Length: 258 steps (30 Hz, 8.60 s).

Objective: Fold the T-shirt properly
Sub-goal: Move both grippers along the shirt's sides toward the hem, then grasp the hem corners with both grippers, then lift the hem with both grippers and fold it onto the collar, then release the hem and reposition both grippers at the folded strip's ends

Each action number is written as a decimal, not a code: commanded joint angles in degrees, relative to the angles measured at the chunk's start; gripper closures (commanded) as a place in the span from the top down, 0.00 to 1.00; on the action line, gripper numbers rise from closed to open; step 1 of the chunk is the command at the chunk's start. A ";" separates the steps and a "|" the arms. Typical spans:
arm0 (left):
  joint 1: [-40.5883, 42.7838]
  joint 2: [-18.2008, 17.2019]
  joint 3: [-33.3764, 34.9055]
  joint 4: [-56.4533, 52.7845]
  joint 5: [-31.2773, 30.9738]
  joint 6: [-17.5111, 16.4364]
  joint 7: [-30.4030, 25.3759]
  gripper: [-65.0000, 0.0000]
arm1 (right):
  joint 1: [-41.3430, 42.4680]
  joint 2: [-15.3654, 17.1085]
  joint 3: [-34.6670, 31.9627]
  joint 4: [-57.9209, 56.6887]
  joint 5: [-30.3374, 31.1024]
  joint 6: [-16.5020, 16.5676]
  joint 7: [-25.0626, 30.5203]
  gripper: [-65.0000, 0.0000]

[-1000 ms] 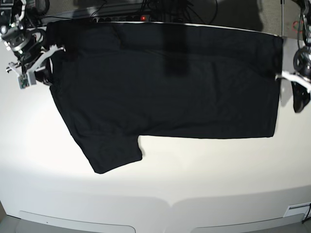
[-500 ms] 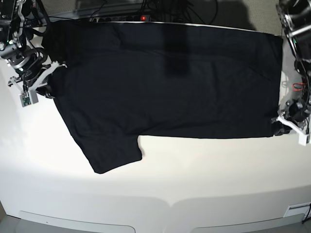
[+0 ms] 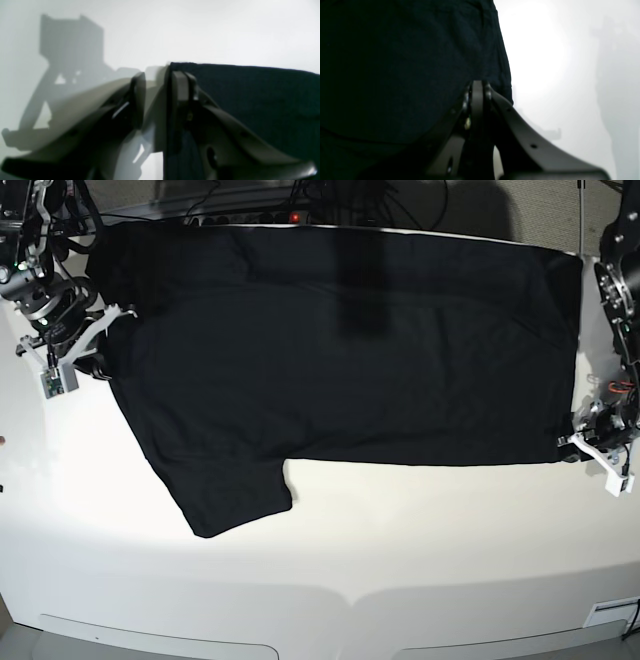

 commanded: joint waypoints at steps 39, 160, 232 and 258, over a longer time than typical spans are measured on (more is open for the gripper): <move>2.69 0.81 13.73 0.74 -13.99 -0.38 -1.81 0.00 | 19.91 1.42 -8.20 -8.83 2.40 0.00 -1.84 0.46; 50.82 -3.65 -1.51 51.36 -42.32 -0.38 5.77 0.00 | -11.17 -2.91 -1.66 6.27 2.80 -3.45 4.55 0.00; 57.75 -2.34 -9.68 43.56 -57.59 -0.38 11.65 0.44 | -1.81 -2.86 -16.85 6.21 -0.22 1.29 -1.99 0.51; 55.06 3.96 -9.70 43.54 -49.29 -0.38 -2.32 0.00 | -0.98 -2.89 -16.85 6.21 -0.70 1.33 -0.33 0.51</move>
